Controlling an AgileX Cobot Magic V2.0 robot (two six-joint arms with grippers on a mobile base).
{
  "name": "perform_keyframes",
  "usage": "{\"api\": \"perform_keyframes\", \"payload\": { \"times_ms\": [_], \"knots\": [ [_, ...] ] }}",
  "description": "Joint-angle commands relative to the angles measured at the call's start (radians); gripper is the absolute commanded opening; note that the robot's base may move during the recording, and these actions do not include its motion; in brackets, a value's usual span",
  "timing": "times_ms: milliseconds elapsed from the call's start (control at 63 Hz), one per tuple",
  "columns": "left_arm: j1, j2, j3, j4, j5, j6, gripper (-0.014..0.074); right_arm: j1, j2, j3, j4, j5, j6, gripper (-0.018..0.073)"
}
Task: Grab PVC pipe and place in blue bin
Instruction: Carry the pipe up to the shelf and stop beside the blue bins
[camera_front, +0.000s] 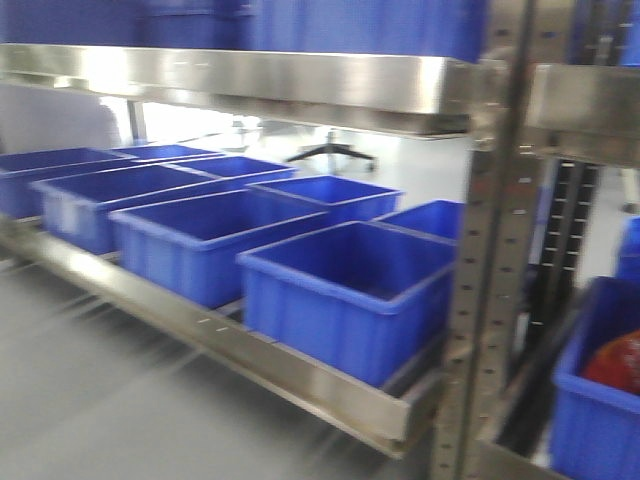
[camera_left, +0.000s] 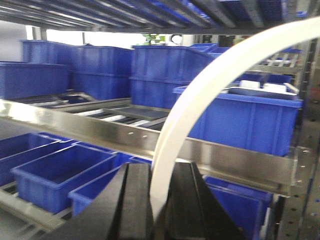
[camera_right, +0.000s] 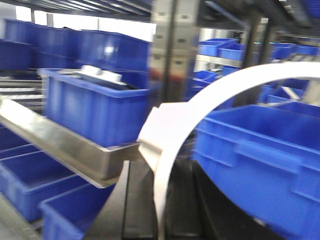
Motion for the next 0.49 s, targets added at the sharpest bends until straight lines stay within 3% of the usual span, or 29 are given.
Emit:
{"api": "perform_keyframes", "payload": {
  "times_ms": [0,476],
  "knots": [
    [-0.007,-0.002,-0.002,-0.003,-0.025,0.0,-0.0111,-0.003,-0.003,0.001,-0.011,-0.012,-0.006,-0.0162],
    [-0.007,-0.002,-0.002,-0.003,-0.025,0.0,-0.0111,-0.003,-0.02,0.001,-0.009,-0.009,-0.006,-0.0162]
  ]
}}
